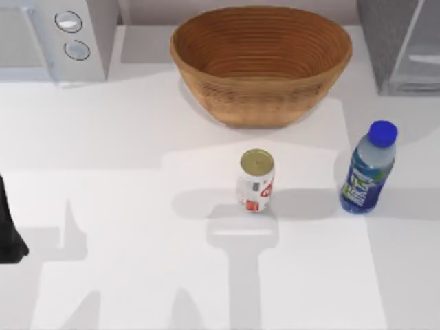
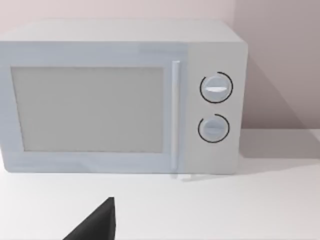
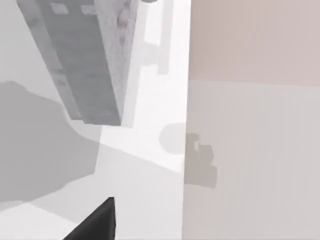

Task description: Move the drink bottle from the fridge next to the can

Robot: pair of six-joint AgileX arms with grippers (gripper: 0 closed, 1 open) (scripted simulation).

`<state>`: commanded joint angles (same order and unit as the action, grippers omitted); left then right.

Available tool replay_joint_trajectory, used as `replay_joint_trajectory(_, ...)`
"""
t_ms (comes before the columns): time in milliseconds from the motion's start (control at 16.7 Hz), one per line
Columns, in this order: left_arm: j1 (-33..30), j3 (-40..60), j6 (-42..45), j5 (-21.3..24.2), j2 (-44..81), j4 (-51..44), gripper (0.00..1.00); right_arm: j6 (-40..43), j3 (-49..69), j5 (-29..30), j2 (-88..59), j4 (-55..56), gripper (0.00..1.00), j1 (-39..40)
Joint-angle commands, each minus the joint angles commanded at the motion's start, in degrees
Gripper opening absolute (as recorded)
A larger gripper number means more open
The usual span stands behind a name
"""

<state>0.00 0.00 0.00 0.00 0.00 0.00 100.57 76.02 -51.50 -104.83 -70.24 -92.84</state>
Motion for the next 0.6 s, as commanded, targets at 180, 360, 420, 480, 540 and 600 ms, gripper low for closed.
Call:
replay_joint_trajectory(180,0.0,0.0,0.0,0.0,0.0,0.0,1.0,-15.0,-0.2,1.9,-0.3,11.5,1.0,8.6)
replay_joint_trajectory(360,0.0,0.0,0.0,0.0,0.0,0.0,1.0,-31.9,-0.5,4.0,-0.5,24.4,1.0,18.1)
replay_joint_trajectory(420,0.0,0.0,0.0,0.0,0.0,0.0,1.0,-37.3,-0.6,4.7,-0.6,28.7,1.0,21.2)
replay_joint_trajectory(480,0.0,0.0,0.0,0.0,0.0,0.0,1.0,-42.4,-0.8,5.3,-0.6,32.9,1.0,24.3)
replay_joint_trajectory(540,0.0,0.0,0.0,0.0,0.0,0.0,1.0,-47.1,-0.9,5.9,-0.6,36.9,1.0,27.3)
replay_joint_trajectory(600,0.0,0.0,0.0,0.0,0.0,0.0,1.0,-51.3,-1.0,6.5,-0.6,40.6,1.0,30.0)
